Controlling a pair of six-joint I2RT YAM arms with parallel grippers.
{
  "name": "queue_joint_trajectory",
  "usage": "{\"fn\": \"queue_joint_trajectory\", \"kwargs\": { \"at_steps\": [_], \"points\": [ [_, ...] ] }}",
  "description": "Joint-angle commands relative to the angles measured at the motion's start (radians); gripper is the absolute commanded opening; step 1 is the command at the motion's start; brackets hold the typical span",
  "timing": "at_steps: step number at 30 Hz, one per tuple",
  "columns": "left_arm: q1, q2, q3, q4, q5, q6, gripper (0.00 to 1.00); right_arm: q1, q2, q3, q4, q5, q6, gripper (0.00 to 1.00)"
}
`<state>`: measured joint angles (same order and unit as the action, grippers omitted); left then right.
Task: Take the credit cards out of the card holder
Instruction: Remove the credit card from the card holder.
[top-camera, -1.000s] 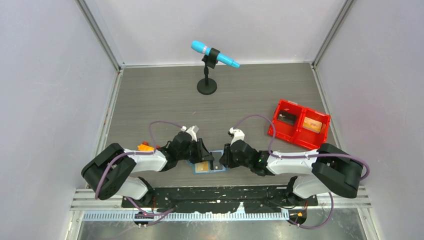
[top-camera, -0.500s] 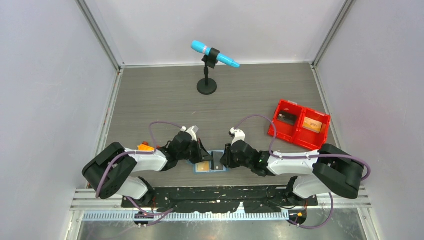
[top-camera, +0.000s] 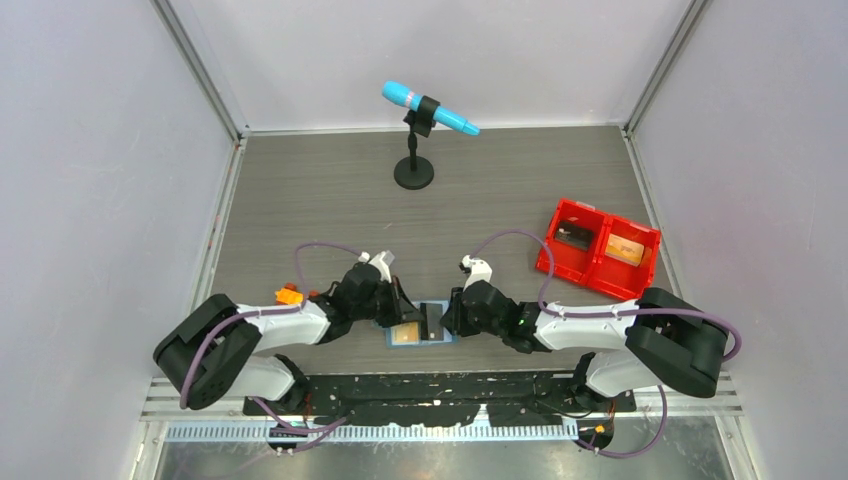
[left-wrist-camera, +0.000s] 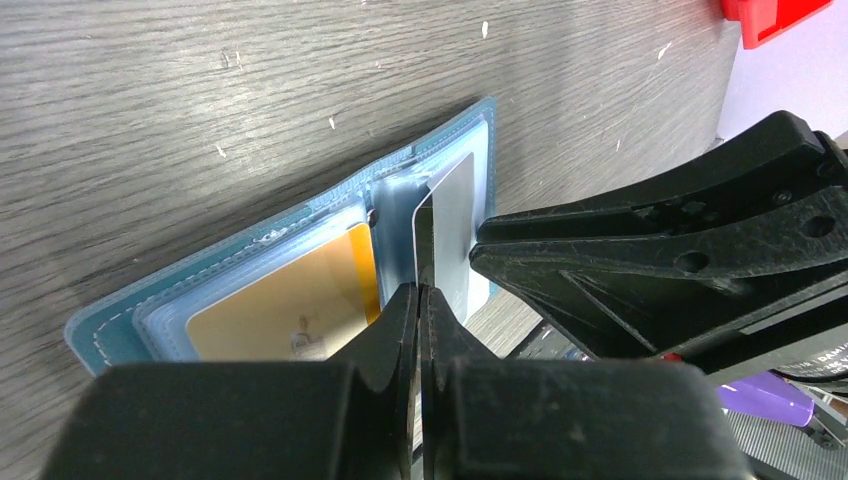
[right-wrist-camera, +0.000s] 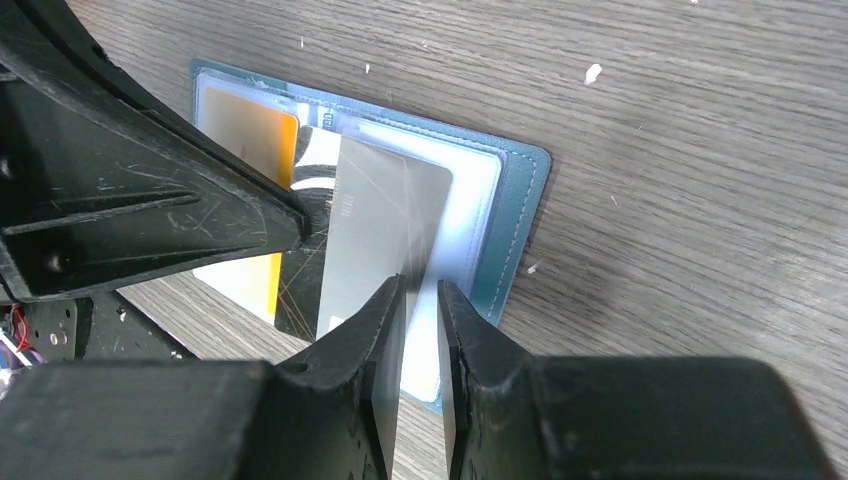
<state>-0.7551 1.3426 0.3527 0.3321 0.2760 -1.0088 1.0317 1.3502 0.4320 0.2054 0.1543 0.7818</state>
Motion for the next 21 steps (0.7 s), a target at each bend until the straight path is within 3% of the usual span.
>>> {"fn": "queue_joint_trajectory", "kwargs": {
  "at_steps": [1, 8, 21],
  "points": [
    [0.016, -0.041, 0.005, -0.050, -0.006, 0.038, 0.00, -0.011, 0.001, -0.026, -0.072, 0.034, 0.003, 0.26],
    [0.026, -0.094, 0.007, -0.100, 0.011, 0.059, 0.00, -0.013, -0.007, -0.019, -0.078, 0.028, -0.002, 0.26],
    [0.033, -0.325, 0.031, -0.370, -0.070, 0.134, 0.00, -0.016, -0.043, 0.018, -0.114, 0.022, -0.053, 0.26]
  ]
}}
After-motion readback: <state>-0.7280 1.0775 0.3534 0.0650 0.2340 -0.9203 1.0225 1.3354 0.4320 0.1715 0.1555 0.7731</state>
